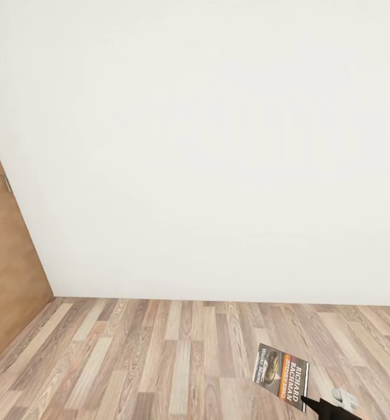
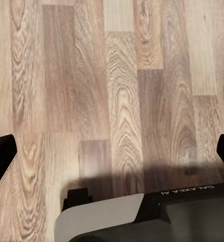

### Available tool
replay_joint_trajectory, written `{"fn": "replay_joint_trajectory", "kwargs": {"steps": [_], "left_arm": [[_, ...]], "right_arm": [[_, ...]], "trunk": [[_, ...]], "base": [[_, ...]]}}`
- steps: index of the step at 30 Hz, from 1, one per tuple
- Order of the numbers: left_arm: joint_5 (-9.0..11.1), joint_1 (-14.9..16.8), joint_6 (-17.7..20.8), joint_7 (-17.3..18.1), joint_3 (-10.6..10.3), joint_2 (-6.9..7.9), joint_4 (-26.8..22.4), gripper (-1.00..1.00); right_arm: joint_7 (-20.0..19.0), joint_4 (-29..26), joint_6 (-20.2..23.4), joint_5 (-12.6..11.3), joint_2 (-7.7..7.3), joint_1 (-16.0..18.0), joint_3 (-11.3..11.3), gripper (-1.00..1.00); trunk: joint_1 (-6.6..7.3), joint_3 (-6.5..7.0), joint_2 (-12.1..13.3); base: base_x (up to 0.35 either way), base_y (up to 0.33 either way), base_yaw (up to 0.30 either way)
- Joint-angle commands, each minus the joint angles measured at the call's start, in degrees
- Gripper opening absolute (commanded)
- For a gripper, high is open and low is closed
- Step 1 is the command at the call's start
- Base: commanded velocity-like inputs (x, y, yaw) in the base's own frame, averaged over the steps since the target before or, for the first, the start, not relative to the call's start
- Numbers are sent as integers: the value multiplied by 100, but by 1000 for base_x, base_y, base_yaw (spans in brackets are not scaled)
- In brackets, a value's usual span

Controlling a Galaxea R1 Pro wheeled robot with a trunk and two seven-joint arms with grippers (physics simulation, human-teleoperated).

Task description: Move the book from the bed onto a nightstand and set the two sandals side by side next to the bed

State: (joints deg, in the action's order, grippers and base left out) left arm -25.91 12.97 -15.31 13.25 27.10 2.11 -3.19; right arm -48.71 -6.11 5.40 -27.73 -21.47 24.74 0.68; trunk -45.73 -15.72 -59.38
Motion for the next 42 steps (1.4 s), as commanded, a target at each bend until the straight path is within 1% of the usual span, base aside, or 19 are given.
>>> {"fn": "replay_joint_trajectory", "kwargs": {"steps": [1,7,16,19,26,42], "left_arm": [[-46,4,-16,20,49,1,3,100],[-49,4,-16,20,46,0,3,100],[-53,4,-16,20,42,-2,3,100],[-54,4,-16,20,41,-1,3,100],[-54,4,-16,20,41,0,3,100],[-54,4,-16,20,41,0,3,100]], "right_arm": [[-15,-4,57,-48,0,4,33,-100],[-31,-8,57,-48,-4,4,34,-100],[-33,-13,57,-48,-4,4,32,-100],[-33,-13,56,-48,-5,4,35,-100],[-33,-20,49,-48,-6,4,33,-100],[-39,-31,51,-48,-6,4,30,-100]], "trunk": [[-4,-7,-4],[-4,-8,-4],[-4,-39,-4],[-4,-48,-4],[-4,-52,-4],[-4,-52,-4]], "base": [[331,0,0],[331,0,-33],[327,0,-196],[195,0,-125],[167,0,-19],[325,0,0]]}}
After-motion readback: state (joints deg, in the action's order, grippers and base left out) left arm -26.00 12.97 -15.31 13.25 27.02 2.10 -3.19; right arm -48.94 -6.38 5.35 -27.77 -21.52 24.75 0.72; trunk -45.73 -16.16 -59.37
